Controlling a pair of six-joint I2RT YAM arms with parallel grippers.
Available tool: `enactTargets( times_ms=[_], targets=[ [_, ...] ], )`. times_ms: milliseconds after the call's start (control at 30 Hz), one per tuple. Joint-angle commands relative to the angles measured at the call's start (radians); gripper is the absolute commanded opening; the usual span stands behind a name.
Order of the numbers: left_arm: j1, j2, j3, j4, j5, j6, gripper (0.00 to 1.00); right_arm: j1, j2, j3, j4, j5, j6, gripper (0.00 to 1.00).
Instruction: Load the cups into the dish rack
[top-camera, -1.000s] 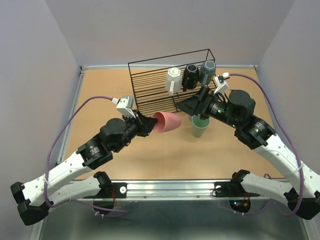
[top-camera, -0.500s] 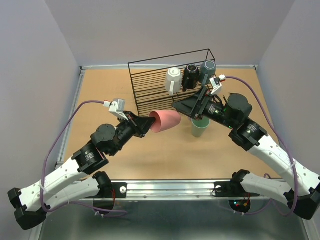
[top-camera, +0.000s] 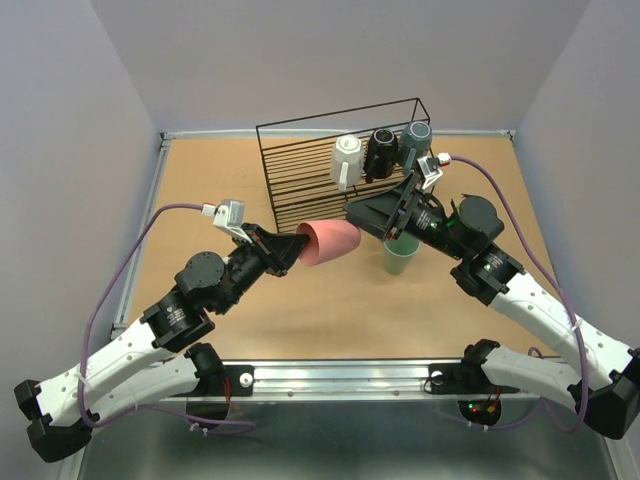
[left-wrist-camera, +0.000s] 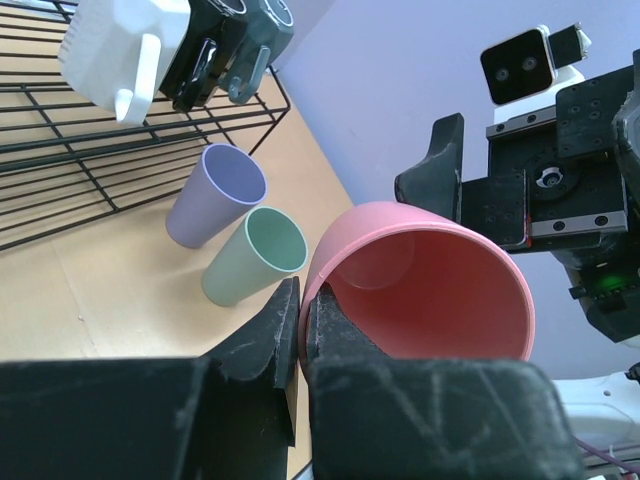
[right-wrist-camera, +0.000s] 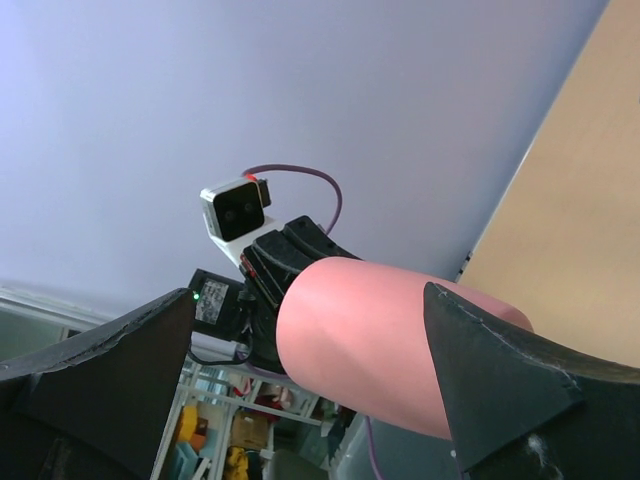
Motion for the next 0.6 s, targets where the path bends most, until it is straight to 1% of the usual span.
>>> enactTargets(
  times_ms=[0,300,567],
  targets=[
    [-0.001,-0.022,-0.004,0.108,0.003,0.007,0.0,0.001,-0.002,-0.035,0.137,-0.043,0.046,1.0],
    [-0.003,-0.019,-0.006,0.106,0.0,0.003,0.0,0.001,0.008,-0.038,0.155,-0.047,0.053,1.0],
    [-0.003,0.009,0.011,0.146,0.035,0.014,0.0,0.001,0.031,-0.054,0.203,-0.053,0.08,1.0]
  ],
)
